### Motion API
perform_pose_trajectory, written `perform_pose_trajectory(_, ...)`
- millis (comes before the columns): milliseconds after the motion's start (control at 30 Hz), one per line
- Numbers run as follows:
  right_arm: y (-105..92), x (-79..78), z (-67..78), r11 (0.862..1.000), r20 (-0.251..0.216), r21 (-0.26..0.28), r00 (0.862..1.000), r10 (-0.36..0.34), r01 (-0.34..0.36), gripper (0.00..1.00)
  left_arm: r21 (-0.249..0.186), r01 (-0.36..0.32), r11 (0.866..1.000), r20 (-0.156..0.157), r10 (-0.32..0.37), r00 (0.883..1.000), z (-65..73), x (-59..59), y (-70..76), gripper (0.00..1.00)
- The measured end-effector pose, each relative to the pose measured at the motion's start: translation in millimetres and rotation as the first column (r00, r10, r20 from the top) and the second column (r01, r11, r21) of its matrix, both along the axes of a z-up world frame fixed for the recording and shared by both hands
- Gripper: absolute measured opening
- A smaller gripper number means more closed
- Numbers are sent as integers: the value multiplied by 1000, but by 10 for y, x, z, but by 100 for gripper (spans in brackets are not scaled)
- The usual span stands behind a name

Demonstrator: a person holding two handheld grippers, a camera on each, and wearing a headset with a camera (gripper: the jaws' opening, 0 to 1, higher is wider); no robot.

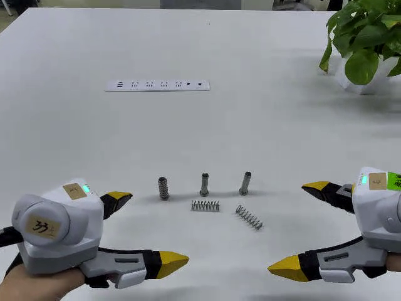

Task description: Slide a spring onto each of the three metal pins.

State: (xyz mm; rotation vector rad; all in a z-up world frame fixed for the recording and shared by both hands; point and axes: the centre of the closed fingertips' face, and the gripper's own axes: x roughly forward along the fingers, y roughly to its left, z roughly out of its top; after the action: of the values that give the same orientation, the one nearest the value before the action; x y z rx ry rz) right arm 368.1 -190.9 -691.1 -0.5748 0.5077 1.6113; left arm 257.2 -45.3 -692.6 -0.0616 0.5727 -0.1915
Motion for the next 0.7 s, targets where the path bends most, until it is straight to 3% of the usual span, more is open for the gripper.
perform_pose_trajectory(133,-13,-11,-9,1000,-4,-1,1000,0,0,99,47,52,998,-1,-52,999,35,59,-44,88)
perform_pose_trajectory(300,-18,-53,-17,1000,-14,1,1000,1,-1,98,65,108,992,-15,-107,994,24,160,-128,81)
perform_pose_trajectory(467,-49,-69,-48,1000,-33,2,999,-3,3,98,110,168,980,-44,-164,986,-17,333,-204,75)
perform_pose_trajectory(700,-162,-28,-93,1000,-46,-7,999,-22,21,98,116,211,971,-98,-201,975,-130,498,-248,61)
